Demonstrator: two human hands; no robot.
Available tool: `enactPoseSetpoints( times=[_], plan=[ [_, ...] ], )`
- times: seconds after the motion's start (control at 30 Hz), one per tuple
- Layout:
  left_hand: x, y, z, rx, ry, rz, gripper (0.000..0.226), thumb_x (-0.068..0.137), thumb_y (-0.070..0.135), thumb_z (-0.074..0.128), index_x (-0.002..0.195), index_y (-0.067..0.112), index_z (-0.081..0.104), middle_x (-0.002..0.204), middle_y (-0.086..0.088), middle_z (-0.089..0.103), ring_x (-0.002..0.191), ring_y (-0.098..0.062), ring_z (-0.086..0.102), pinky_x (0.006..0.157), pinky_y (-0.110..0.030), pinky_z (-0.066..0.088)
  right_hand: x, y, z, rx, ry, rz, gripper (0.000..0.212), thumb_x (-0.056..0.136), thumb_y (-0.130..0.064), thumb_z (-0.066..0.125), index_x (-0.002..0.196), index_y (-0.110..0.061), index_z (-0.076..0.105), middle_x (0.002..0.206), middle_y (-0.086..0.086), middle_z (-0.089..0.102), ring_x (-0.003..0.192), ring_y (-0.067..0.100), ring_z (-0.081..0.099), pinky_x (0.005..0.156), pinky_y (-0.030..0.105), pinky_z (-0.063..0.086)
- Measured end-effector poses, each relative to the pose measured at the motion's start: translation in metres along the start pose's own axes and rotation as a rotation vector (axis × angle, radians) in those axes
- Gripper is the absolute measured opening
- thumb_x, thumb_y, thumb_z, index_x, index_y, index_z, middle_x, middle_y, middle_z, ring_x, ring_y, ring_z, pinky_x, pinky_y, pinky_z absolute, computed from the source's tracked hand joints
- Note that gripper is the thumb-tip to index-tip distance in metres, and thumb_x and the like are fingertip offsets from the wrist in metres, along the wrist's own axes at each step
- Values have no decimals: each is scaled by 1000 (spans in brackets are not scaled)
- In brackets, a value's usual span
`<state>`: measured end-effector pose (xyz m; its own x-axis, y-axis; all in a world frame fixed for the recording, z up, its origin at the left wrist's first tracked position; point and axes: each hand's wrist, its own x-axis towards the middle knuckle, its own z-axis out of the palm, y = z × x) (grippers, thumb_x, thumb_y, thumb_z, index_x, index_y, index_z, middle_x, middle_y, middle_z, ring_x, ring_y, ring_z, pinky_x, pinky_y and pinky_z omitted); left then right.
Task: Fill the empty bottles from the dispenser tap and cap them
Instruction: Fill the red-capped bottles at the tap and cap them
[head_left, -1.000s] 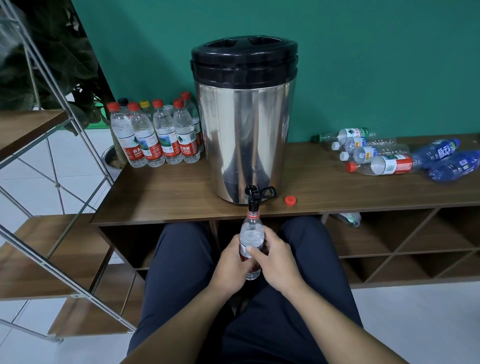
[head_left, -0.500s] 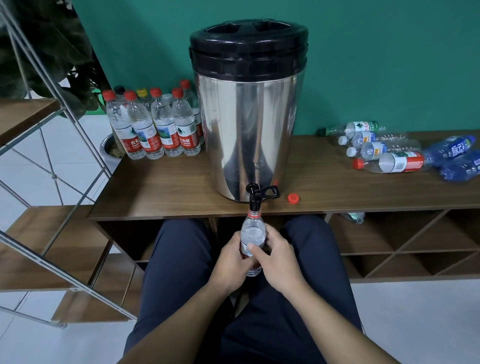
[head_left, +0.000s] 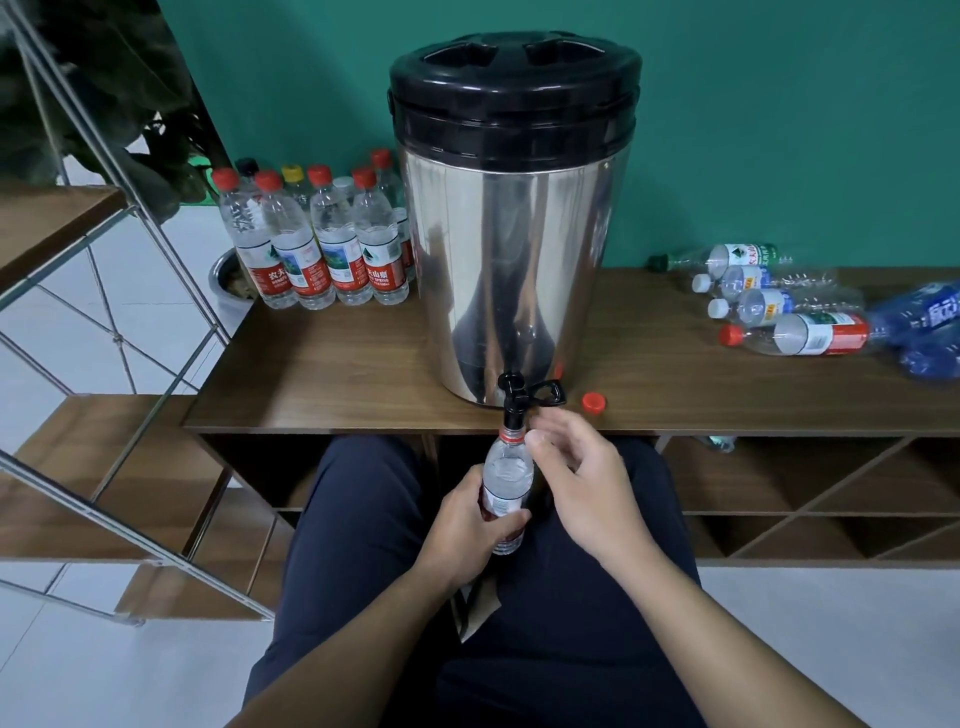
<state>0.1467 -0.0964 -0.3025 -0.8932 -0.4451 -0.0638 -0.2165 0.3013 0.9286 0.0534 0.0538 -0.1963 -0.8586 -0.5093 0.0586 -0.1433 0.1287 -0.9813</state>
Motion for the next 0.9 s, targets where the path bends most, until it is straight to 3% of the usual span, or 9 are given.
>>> enactPoseSetpoints(
  times=[0.1, 0.27, 0.47, 0.67, 0.9],
  plan=[
    [1, 0, 0, 7, 12, -7, 55, 87, 30, 92, 135, 33, 65, 119, 20, 76, 113, 0, 71, 99, -22, 55, 3, -14, -4, -38, -10, -47, 10, 110, -29, 70, 116, -26, 78, 113, -15, 81, 115, 1, 74, 103, 24, 56],
    [3, 2, 1, -1, 16, -44, 51, 87, 29, 93, 130, 35, 65, 111, 18, 75, 102, -2, 72, 92, -23, 56, 18, -23, -13, 12, 48, 4, 20, 113, -35, 63, 103, -28, 79, 90, -5, 77, 90, 9, 73, 92, 32, 59],
    [5, 4, -1, 5, 18, -57, 53, 89, 27, 93, 132, 36, 64, 115, 19, 76, 109, -1, 72, 95, -21, 56, 33, -28, -10, 61, -27, 80, 22, 112, -28, 65, 96, -19, 77, 73, -4, 65, 69, 9, 58, 70, 20, 51],
    [7, 5, -2, -12, 37, -63, 59, 88, 21, 93, 137, 36, 64, 120, 17, 76, 113, -3, 72, 102, -29, 57, 45, -31, -5, 182, -66, 192, 19, 113, -23, 65, 105, -16, 81, 66, -3, 52, 62, 13, 45, 65, 31, 42],
    [7, 7, -3, 0, 25, -89, 58, 89, 24, 93, 138, 35, 62, 123, 16, 74, 116, 0, 69, 99, -20, 54, 62, -34, -5, 183, -109, 221, 15, 111, -20, 68, 107, -15, 81, 63, 2, 50, 60, 14, 42, 61, 34, 38]
  ],
)
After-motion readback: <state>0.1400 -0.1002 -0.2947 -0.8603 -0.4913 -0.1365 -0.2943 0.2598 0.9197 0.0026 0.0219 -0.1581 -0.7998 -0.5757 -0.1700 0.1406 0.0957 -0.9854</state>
